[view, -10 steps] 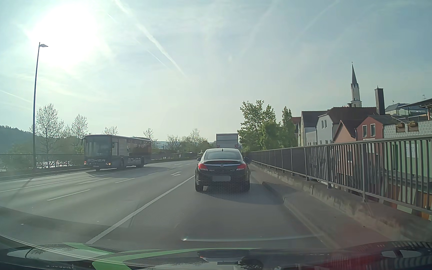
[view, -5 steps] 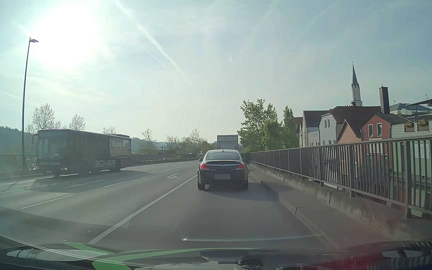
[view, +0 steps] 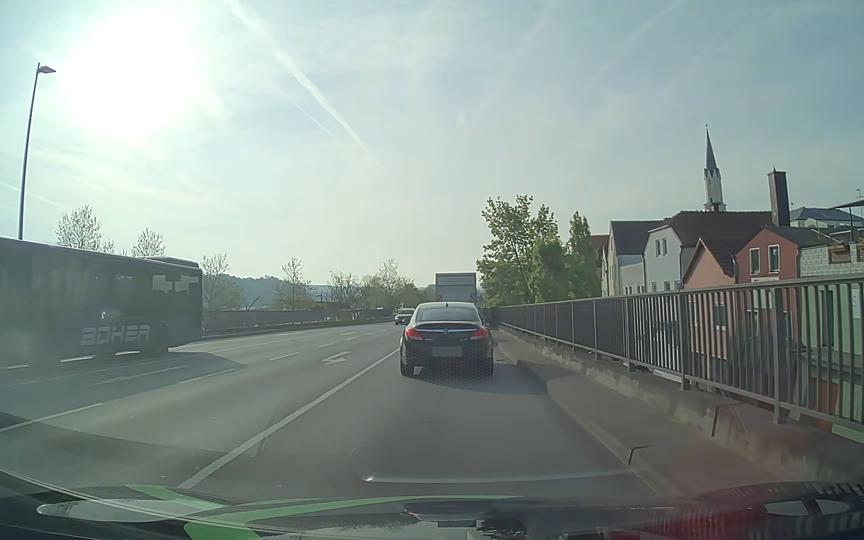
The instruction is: Follow the waypoints while adhering to traffic rules and regulations
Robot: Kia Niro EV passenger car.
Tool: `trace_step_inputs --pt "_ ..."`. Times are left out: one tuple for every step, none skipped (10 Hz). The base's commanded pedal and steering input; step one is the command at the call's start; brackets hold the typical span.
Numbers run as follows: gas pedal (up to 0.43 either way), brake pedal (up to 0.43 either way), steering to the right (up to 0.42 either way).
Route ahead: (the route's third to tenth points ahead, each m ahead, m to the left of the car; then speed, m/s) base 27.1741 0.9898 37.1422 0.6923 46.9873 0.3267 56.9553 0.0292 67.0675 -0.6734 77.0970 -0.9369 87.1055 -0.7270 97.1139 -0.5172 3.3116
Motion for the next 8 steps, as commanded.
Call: trace_step_inputs --pt "0.130 0.000 -0.001" --pt "0.130 0.000 -0.001" --pt "0.138 0.000 -0.001" --pt "0.138 0.000 -0.001" --pt "0.150 0.000 -0.001" --pt "0.177 0.000 -0.001" --pt "0.197 0.000 -0.001" --pt "0.197 0.000 -0.002"
